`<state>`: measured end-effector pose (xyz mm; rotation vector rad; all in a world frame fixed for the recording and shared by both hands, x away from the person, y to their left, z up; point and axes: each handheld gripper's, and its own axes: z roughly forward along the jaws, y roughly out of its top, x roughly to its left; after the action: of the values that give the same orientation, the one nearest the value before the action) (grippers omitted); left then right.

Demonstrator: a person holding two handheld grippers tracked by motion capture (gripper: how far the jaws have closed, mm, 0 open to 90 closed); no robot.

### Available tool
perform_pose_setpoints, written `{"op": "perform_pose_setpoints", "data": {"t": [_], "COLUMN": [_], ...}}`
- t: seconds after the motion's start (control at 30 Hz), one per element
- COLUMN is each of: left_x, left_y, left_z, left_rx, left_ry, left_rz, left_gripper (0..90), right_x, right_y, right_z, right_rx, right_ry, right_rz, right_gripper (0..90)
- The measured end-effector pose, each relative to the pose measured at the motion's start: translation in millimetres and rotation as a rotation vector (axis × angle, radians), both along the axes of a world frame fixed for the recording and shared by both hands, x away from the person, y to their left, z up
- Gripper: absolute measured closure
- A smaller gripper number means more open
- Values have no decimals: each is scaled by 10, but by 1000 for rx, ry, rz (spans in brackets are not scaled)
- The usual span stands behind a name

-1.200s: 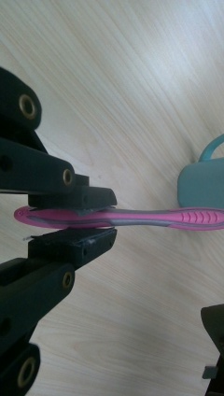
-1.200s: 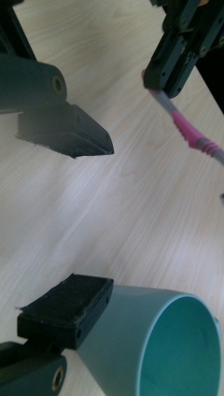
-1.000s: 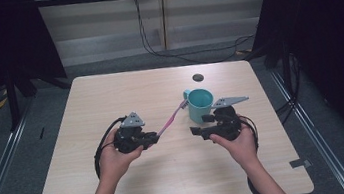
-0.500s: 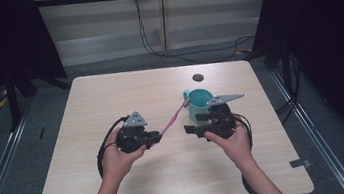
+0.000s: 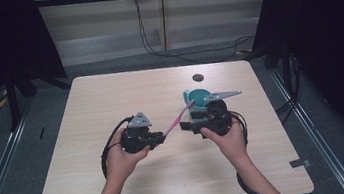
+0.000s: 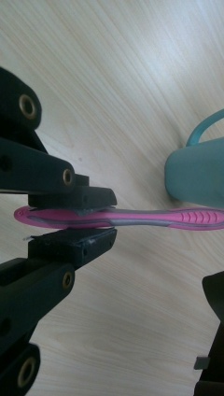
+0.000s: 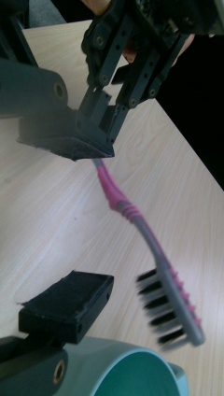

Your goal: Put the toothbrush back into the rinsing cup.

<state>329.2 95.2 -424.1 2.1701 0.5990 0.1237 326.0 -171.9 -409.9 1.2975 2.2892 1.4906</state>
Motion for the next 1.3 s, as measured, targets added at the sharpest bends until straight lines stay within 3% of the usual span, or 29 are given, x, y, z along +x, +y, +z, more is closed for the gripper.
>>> {"op": "perform_pose_setpoints", "data": {"t": [0.33, 0.4, 0.63, 0.73, 1.03, 1.13, 1.17, 1.3], "left_x": [-21, -34, -50, -67, -105, -117, -125, -138], "left_y": [-72, -82, -101, -123, -189, -218, -240, -271], "left_z": [13, 16, -3, -9, -21, -32, -45, -62], "left_rx": [-11, -14, -21, -25, -28, -32, -40, -31], "left_ry": [-8, -6, -8, -11, -7, -13, -14, -13], "left_rz": [-15, -15, -12, -12, -21, -24, -26, -27], "left_gripper": [795, 795, 795, 795, 795, 794, 794, 793], "right_x": [67, 88, 107, 111, 121, 118, 117, 117], "right_y": [36, 22, 20, -9, -32, -23, -24, -13], "right_z": [13, 24, 63, 91, 121, 125, 120, 121], "right_rx": [29, 54, 65, 95, 163, 201, 243, 232], "right_ry": [9, 10, -1, -1, 4, 12, 20, 16], "right_rz": [15, 12, 14, 10, 14, 30, 39, 42], "right_gripper": [437, 482, 600, 682, 785, 817, 831, 834]}}
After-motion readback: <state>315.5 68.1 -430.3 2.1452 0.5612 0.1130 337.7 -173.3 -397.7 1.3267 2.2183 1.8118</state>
